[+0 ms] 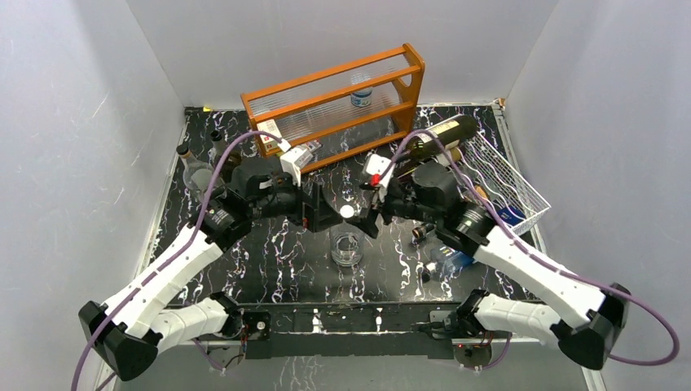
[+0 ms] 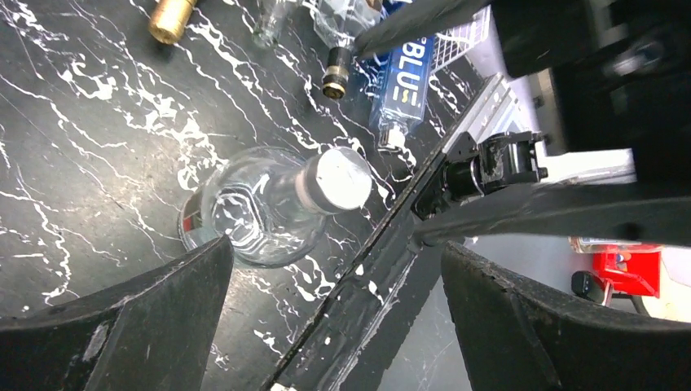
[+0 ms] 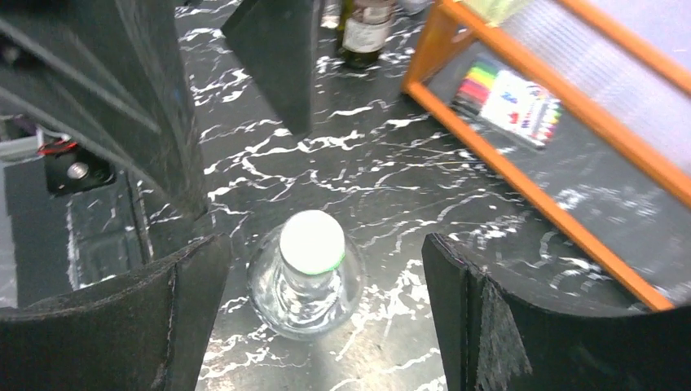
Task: Take the wine bottle off the wine rack
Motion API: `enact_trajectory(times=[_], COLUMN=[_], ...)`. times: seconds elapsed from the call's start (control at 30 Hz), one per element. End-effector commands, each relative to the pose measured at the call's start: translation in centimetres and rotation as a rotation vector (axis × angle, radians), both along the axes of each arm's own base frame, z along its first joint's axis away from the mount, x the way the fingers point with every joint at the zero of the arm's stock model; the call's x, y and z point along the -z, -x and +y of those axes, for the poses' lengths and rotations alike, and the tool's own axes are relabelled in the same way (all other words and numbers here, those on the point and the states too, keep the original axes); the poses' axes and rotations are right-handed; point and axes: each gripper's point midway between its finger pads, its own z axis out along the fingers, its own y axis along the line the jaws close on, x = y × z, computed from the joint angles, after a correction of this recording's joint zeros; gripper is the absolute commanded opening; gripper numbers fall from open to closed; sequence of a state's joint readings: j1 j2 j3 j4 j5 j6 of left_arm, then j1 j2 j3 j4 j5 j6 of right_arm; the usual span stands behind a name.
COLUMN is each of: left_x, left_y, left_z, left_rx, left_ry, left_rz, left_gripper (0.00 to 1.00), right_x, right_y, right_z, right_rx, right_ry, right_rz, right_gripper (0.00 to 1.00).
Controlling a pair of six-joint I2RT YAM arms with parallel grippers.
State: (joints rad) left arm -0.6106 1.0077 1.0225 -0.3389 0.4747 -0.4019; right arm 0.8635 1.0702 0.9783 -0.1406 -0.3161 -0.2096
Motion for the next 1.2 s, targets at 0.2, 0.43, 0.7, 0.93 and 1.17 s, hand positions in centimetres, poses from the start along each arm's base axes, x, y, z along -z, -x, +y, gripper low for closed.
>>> enact_trajectory(times=[0.2, 0.43, 0.7, 0.93, 1.17], left_x=[0.1, 1.7, 4.1, 5.1, 4.9], left_y=[-0.1, -0.8, -1.3, -2.0, -2.4], left_z=[-0.9, -3.5, -4.5, -4.2, -4.7], left_rx=[-0.154, -0.169, -0.163, -0.191, -0.188], left_ry=[-0.164, -0.335, -0.424, -0.473, -0.484], left_rz=[-0.1, -0.187, -0.175, -0.177, -0.189], left_gripper=[0.97, 0.94, 0.84, 0.68, 0.49], right_x=[-8.2, -9.2, -8.2, -5.7, -6.1], right_y=[-5.3, -5.0, -6.0, -6.7, -6.8], right_z=[-15.1, -19.2, -21.9, -20.8, -18.8], right_rx=[0.935, 1.092, 1.324, 1.359, 1.256], right_ry=[-0.312, -0.39, -0.35, -0.24, -0.24], right_rz=[-0.01, -0.046, -0.03, 0.04, 0.067], right_gripper=[0.98, 0.98, 0.98, 0.98, 0.98])
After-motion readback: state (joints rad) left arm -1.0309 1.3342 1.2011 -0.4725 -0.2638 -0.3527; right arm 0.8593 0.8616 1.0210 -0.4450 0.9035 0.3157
